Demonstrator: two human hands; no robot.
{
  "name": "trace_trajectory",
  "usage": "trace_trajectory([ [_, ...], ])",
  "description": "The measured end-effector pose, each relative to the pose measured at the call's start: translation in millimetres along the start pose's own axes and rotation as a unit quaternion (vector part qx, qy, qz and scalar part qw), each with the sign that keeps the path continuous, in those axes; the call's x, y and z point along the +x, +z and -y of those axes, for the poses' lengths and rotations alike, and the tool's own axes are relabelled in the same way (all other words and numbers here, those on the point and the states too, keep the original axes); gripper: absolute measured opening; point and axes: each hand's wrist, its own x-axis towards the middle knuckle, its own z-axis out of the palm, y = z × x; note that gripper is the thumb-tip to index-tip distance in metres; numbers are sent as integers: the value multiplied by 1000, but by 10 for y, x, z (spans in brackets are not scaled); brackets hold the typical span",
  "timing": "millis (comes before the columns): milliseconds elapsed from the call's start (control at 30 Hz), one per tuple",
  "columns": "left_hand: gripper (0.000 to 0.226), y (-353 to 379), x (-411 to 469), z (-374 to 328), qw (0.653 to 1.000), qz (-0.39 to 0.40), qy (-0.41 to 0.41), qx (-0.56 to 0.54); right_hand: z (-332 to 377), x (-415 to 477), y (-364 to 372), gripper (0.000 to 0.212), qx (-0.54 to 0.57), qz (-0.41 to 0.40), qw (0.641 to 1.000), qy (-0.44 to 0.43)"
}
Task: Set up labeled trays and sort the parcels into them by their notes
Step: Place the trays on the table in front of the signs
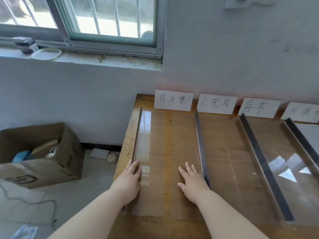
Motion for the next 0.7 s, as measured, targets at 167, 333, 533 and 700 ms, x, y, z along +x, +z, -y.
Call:
trace_trajectory([
  [167,57,-4,138,-171,999,29,7,20,-35,33,-78,67,9,25,1000,-6],
  [333,57,-17,171,-232,999,35,3,29,-48,55,-93,69,15,35,999,-7],
  [533,56,-3,144,-263,998,42,-5,50,-53,39,-96,68,14,35,999,-11],
  [700,57,-32,97,-297,995,55,-6,79,-38,-6,-77,65,-4,14,1000,-16],
])
